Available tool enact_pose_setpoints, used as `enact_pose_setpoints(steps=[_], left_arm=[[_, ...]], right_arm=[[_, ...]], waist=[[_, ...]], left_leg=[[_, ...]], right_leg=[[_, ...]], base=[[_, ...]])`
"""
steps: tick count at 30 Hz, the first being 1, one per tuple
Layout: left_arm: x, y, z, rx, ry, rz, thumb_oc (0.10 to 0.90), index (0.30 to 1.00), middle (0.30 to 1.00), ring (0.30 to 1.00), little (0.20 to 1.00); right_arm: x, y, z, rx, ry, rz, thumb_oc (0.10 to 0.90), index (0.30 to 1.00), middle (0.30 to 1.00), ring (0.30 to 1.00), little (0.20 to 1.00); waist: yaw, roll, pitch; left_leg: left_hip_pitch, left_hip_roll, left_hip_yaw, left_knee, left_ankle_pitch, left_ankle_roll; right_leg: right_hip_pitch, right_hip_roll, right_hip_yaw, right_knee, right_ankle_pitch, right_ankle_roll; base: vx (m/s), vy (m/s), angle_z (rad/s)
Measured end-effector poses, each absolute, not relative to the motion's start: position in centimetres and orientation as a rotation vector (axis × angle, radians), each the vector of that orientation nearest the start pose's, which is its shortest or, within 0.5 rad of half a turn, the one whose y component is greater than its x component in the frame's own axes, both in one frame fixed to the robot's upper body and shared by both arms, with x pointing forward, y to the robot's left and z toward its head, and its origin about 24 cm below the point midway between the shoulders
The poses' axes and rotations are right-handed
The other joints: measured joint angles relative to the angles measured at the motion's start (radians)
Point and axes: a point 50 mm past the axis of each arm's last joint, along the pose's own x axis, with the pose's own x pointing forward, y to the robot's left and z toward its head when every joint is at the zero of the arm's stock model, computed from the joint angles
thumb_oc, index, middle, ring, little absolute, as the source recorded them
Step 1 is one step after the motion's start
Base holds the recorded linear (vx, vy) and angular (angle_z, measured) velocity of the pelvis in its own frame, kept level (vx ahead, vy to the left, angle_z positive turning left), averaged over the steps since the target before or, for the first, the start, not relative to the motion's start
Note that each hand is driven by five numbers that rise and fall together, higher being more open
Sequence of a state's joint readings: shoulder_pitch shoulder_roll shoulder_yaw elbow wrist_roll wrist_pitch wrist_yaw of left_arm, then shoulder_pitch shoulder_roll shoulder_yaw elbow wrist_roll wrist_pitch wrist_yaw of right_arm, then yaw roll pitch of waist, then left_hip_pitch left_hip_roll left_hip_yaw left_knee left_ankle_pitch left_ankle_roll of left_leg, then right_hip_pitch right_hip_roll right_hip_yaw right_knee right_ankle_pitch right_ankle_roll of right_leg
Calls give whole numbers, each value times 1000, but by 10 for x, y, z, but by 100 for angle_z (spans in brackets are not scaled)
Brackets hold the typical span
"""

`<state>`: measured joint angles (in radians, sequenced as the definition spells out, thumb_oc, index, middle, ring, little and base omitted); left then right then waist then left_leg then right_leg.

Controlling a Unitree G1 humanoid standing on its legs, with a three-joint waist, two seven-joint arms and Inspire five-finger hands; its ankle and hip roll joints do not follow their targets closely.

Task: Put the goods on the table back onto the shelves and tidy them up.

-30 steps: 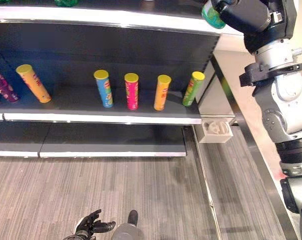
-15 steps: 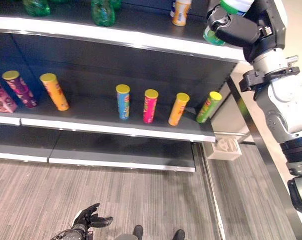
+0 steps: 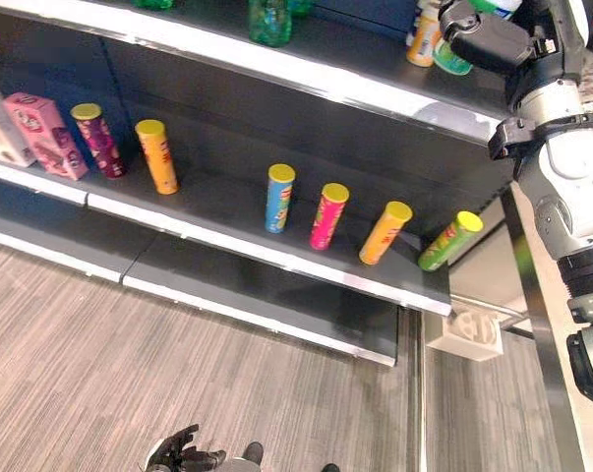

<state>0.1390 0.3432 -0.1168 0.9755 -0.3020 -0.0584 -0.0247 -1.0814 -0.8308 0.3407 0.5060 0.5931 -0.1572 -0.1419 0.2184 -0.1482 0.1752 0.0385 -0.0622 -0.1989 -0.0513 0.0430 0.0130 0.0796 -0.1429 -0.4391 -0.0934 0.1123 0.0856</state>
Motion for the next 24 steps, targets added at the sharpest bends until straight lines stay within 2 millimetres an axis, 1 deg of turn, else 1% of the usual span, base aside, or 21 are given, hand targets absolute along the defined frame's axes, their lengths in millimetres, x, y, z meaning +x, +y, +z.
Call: enact_pose_setpoints(steps=[5, 6, 7, 8, 9, 11, 13, 14, 16, 19, 24], left_arm=[[87, 265, -142, 74, 1045, 220, 800, 900, 900, 900, 900], [96, 263, -141, 66, 1025, 216, 800, 900, 900, 900, 900], [108, 263, -136, 64, 980, 209, 800, 900, 900, 900, 900], [108, 264, -136, 57, 980, 217, 800, 900, 900, 900, 900], [104, 265, -137, 55, 993, 227, 800, 900, 900, 900, 900], [94, 269, -142, 50, 1043, 265, 800, 900, 900, 900, 900], [88, 270, -143, 52, 1058, 279, 800, 900, 900, 900, 900], [79, 269, -145, 53, 1081, 279, 800, 900, 900, 900, 900], [79, 269, -145, 53, 1082, 279, 800, 900, 900, 900, 900], [86, 269, -143, 51, 1060, 276, 800, 900, 900, 900, 900], [88, 269, -144, 52, 1066, 281, 800, 900, 900, 900, 900]], right_arm=[[363, -231, 325, -268, -652, -62, 400, 300, 300, 300, 300], [376, -251, 318, -239, -585, -165, 400, 300, 300, 300, 300], [381, -275, 314, -204, -501, -289, 400, 300, 300, 300, 300], [383, -278, 313, -198, -479, -307, 400, 300, 300, 300, 300], [383, -276, 312, -203, -474, -296, 400, 300, 300, 300, 300], [385, -280, 311, -208, -454, -317, 400, 300, 300, 300, 300], [385, -282, 315, -199, -455, -334, 400, 300, 300, 300, 300], [384, -285, 319, -198, -456, -352, 400, 300, 300, 300, 300], [381, -293, 324, -205, -466, -374, 400, 300, 300, 300, 300], [376, -306, 333, -204, -469, -425, 400, 300, 300, 300, 300], [374, -311, 336, -211, -466, -448, 400, 300, 300, 300, 300]], waist=[[1, 0, 2], [0, 6, 5], [43, 4, 7], [63, 5, 8], [68, 6, 9], [72, 9, 11], [80, 8, 12], [85, 11, 13], [93, 15, 15], [99, 19, 18], [96, 19, 18]], left_leg=[[-12, -4, -3, 9, -2, -3], [-46, -16, -67, 47, -11, -26], [-68, -10, -86, 42, -9, -38], [-78, -3, -87, 46, -6, -42], [-88, -1, -98, 50, -7, -44], [-109, 13, -85, 50, -7, -50], [-111, 16, -90, 50, 5, -52], [-118, 15, -102, 49, 10, -57], [-122, 15, -118, 44, 16, -64], [-128, 13, -134, 44, 16, -64], [-130, 11, -139, 44, 16, -65]], right_leg=[[-5, -2, -3, 0, 0, 0], [20, -1, -81, 0, -11, 0], [10, 1, -90, 0, -24, -3], [0, 9, -95, 0, -27, -8], [-4, 14, -108, 0, -32, -16], [-4, 22, -134, 0, -41, -20], [-10, 26, -141, 0, -43, -23], [-11, 28, -158, 0, -46, -27], [-8, 31, -162, 0, -48, -29], [-5, 31, -176, 0, -53, -26], [-3, 31, -186, 0, -57, -21]], base=[[28, -97, 14], [17, -79, 89], [147, -249, 95], [134, -188, 50], [143, -203, 28], [16, -47, 36], [9, -37, 26], [11, -38, 29], [14, -40, 32], [11, -26, 21], [9, -16, 4]])
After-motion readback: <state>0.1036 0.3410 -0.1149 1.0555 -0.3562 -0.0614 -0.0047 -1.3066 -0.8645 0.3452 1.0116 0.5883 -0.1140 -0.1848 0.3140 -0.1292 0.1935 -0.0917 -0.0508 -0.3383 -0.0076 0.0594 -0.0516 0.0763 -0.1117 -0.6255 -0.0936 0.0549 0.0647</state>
